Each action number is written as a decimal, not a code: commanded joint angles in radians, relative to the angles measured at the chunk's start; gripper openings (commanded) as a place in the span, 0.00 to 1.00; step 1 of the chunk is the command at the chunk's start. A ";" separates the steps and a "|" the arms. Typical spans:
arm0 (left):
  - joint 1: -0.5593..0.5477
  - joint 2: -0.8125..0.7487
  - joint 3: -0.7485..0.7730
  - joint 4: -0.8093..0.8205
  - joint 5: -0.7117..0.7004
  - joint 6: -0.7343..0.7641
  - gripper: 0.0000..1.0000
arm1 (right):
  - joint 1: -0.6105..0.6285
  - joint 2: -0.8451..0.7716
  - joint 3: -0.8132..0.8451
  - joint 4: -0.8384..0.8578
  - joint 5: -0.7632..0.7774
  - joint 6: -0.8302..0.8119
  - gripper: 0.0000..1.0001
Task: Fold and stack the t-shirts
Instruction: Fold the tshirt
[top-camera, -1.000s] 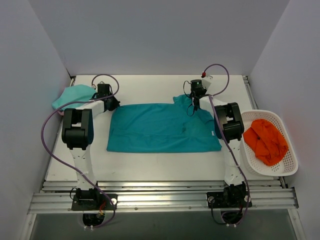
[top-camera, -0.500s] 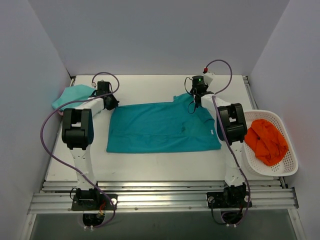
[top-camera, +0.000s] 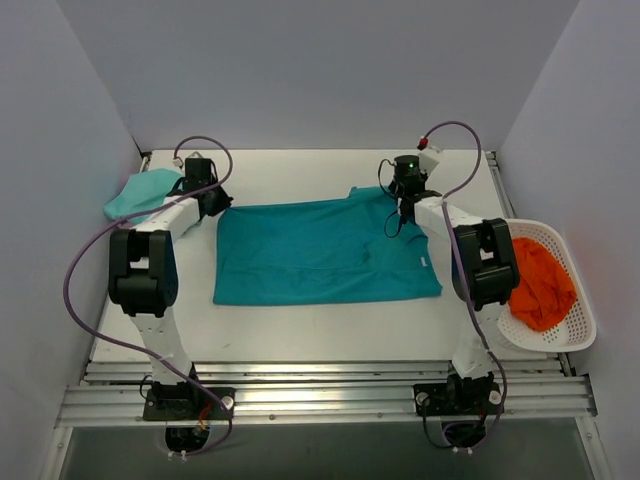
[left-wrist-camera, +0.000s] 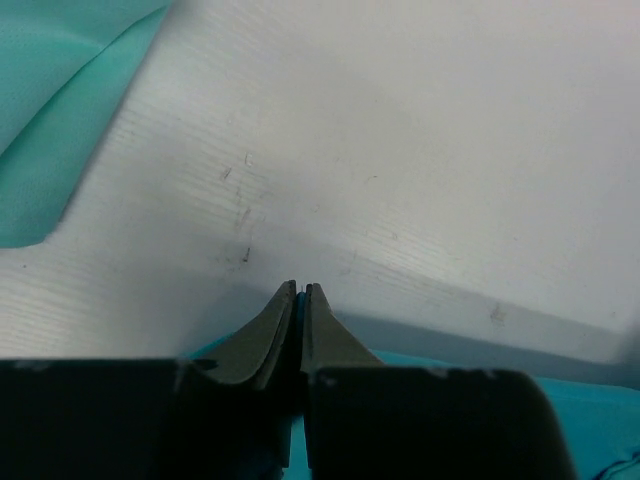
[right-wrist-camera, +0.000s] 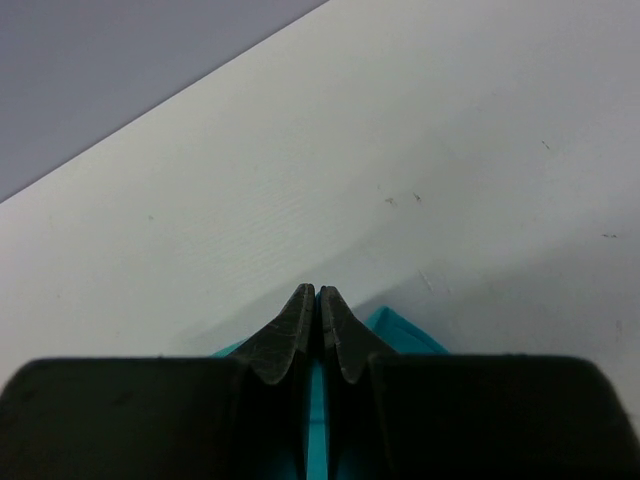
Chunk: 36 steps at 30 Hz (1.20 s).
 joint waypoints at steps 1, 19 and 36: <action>-0.002 -0.097 -0.040 0.011 -0.022 0.020 0.04 | 0.016 -0.119 -0.049 0.031 0.047 0.007 0.00; -0.039 -0.394 -0.423 0.068 -0.082 0.005 0.04 | 0.154 -0.538 -0.500 -0.010 0.202 0.076 0.00; -0.136 -0.703 -0.615 -0.023 -0.217 -0.093 0.94 | 0.283 -0.558 -0.531 -0.423 0.494 0.472 0.95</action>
